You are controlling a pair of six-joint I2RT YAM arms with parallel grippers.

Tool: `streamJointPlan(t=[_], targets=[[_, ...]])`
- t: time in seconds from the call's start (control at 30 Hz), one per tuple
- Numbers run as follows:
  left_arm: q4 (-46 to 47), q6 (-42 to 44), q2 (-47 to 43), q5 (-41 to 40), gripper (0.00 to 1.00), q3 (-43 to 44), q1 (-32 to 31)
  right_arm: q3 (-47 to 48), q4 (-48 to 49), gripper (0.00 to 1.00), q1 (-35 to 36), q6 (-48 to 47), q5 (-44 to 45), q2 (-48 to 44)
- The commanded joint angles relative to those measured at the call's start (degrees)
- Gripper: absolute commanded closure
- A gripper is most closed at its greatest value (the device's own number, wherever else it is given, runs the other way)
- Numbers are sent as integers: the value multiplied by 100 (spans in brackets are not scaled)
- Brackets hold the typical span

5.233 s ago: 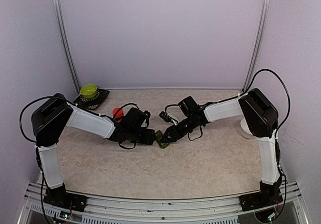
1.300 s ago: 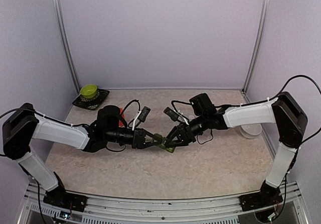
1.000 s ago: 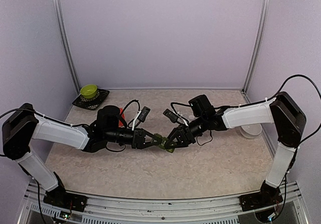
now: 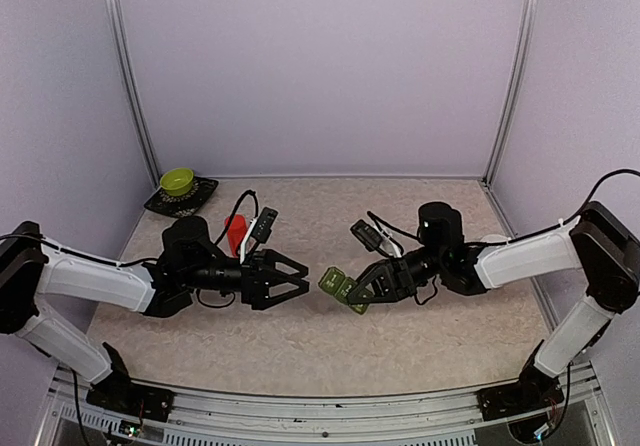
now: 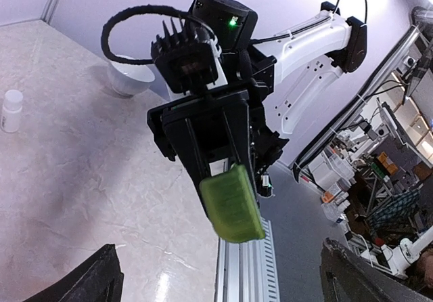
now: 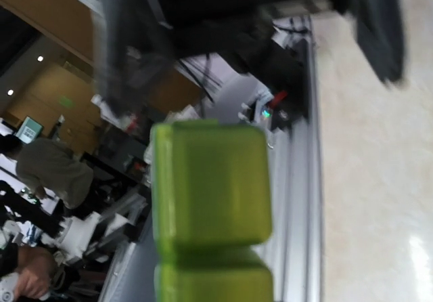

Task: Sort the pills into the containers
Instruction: Pass from the left arm to the right, then open the lid of the pill container.

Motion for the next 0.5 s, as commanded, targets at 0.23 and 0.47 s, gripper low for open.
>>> streamJointPlan(t=[0.23,0.47], targets=[[-1224,2345,-86,541,1,767,-267,-388,1370,92,342,1656,-204,-766],[-1604,4280,-289,433,1,775,-488,-462,640,92,489,1429,-304,-1165]])
